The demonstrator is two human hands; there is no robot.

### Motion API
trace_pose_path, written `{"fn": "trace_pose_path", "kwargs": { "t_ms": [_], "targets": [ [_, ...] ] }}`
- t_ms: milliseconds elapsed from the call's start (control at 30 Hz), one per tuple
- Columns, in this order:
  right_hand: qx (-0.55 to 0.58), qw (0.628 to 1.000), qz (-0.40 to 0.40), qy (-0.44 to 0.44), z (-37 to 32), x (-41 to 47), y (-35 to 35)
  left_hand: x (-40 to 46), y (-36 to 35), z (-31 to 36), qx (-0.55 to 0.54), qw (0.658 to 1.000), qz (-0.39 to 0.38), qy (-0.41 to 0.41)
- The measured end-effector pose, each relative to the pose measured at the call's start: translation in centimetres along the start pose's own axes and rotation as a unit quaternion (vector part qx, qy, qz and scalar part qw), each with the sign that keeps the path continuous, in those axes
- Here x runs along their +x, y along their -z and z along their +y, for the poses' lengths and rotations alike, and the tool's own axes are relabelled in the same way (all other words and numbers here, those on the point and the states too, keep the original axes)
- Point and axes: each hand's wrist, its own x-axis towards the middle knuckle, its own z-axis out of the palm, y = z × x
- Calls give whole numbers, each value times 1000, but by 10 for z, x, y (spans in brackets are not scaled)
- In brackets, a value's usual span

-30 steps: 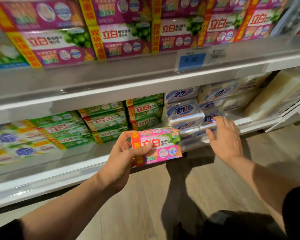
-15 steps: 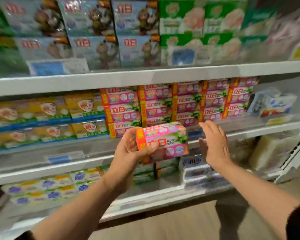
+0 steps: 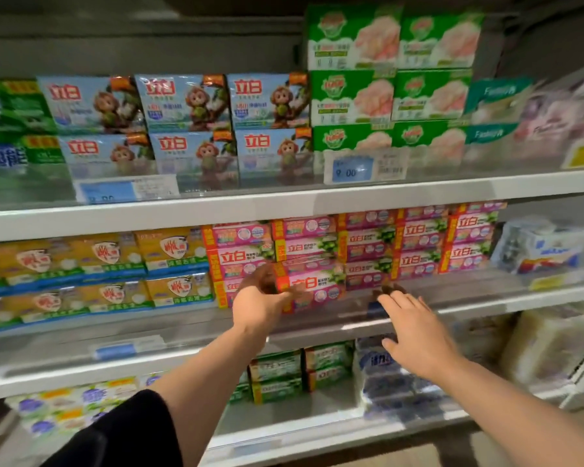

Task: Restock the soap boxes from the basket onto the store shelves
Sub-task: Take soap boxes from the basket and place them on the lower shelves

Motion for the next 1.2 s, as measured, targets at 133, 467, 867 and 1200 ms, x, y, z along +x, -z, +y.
{"fn": "trace_pose_path", "kwargs": {
  "t_ms": [133,467,867,1200],
  "targets": [
    [11,1000,0,4,3,0,-2,11,-3,-7,88,995,-19,-31],
    [1,1000,11,16,3,-3,-1,6,-8,-5,74,995,-15,-68],
    [-5,1000,10,10,1,-3,-1,-1,-10,-8,109,988,-4,-111],
    [4,1000,1,-4,0,-3,-1,5,4,-15,403,899,-28,-168]
  ]
}}
